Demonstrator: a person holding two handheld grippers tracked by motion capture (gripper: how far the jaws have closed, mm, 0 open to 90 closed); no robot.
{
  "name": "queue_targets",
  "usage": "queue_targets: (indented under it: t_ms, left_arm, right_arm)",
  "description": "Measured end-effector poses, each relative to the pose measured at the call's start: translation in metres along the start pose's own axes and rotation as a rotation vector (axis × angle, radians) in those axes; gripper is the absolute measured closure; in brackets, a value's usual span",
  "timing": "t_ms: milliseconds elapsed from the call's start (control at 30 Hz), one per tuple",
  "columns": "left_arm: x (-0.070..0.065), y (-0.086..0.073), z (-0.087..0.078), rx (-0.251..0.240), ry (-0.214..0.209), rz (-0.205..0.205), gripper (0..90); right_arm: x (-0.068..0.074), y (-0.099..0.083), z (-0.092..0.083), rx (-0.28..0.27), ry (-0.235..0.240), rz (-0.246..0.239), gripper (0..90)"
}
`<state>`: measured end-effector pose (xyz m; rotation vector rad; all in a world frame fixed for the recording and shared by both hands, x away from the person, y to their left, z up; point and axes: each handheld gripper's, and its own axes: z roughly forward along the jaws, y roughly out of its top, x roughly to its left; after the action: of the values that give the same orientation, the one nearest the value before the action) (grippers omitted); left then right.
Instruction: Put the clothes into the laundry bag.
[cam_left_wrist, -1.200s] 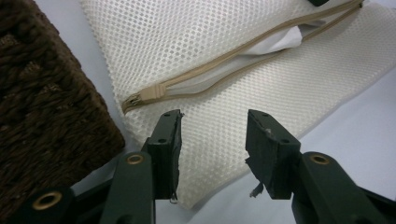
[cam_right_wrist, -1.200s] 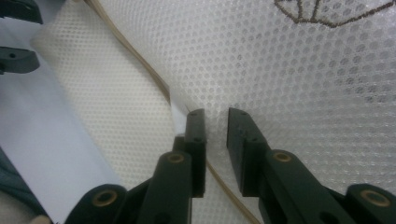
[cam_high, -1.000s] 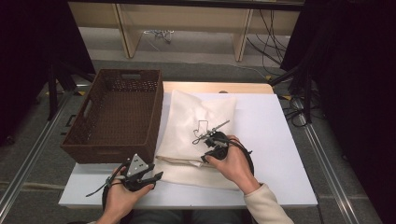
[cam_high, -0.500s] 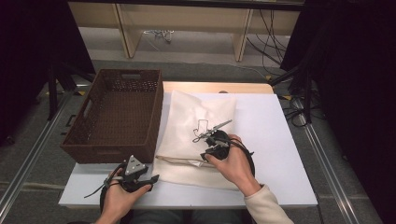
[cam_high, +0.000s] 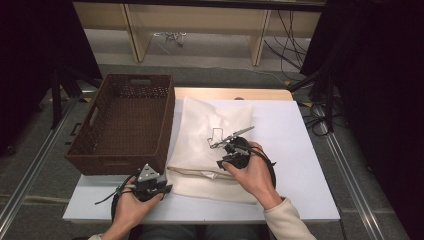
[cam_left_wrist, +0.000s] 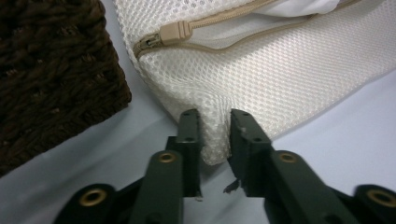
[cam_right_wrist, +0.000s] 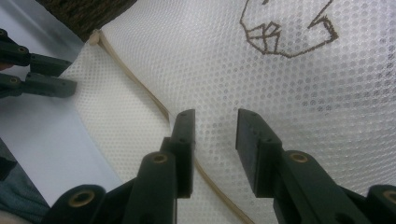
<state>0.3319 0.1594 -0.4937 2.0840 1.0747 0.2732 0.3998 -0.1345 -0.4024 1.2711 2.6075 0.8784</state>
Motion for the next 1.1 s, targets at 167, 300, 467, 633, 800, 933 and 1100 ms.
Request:
queue_targets:
  t_ms: [167, 300, 467, 633, 800, 933, 1100]
  left_arm:
    - [-0.001, 0.003, 0.001, 0.003, -0.003, 0.017, 85.3]
    - [-0.008, 0.006, 0.002, -0.018, -0.01, 0.028, 85.8]
    - [-0.016, 0.01, 0.004, -0.029, -0.035, 0.049, 85.7]
    - [-0.028, 0.014, 0.009, -0.046, -0.067, 0.047, 85.2]
    - [-0.027, 0.012, 0.007, -0.045, -0.063, 0.058, 80.1]
    - [-0.022, 0.007, -0.002, -0.104, -0.047, 0.029, 56.5]
    - [-0.014, -0.001, -0.007, -0.141, -0.034, -0.035, 35.6]
  right_arm:
    - [-0.001, 0.0, -0.001, 0.004, -0.017, -0.004, 69.3]
    - [-0.002, 0.0, -0.001, 0.001, -0.015, -0.009, 69.6]
    - [-0.001, 0.0, -0.002, 0.002, -0.012, 0.002, 69.7]
    - [0.0, 0.0, -0.003, 0.013, -0.01, 0.005, 69.8]
    - [0.0, -0.001, -0.001, 0.004, 0.001, -0.005, 69.7]
    - [0.002, 0.0, 0.001, 0.006, 0.0, -0.011, 68.9]
    - [0.002, 0.002, -0.002, 0.0, 0.002, 0.014, 68.3]
